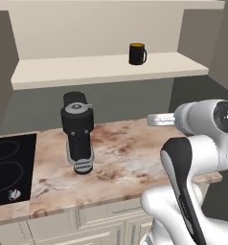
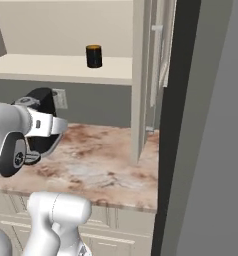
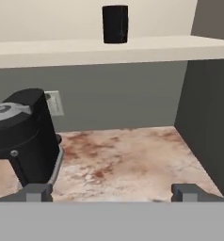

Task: Open the cabinet directly in front. Then move the beer and the mug to the dining counter with the jar on it.

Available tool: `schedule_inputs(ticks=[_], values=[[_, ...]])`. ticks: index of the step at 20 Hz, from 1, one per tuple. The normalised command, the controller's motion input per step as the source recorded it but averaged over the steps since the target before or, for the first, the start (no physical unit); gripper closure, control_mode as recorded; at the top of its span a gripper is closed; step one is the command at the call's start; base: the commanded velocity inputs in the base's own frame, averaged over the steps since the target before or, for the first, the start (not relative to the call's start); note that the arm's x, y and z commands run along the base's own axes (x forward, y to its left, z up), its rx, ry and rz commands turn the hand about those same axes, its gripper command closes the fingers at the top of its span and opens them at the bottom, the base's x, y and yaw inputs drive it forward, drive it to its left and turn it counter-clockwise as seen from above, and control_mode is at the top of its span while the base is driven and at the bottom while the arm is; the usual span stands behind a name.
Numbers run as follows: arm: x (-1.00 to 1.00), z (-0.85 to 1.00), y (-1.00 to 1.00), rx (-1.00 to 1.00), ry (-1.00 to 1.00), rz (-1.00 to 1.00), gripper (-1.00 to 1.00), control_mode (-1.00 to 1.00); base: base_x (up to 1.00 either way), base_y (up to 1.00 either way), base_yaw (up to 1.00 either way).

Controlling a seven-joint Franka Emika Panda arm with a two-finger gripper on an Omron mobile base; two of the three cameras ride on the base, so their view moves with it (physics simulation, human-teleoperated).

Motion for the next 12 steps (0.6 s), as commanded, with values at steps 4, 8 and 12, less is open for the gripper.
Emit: schedule_inputs(ticks=[4, 8, 12], values=[[0.00, 0.00, 0.00, 0.00, 0.00, 0.00, -1.00, 1.00, 0.27, 0.00, -0.04], [0.00, 0.00, 0.00, 0.00, 0.00, 0.00, -1.00, -1.00, 0.00, 0.00, 0.00], [0.00, 0.08, 0.00, 0.00, 0.00, 0.00, -1.00, -1.00, 0.00, 0.00, 0.00]])
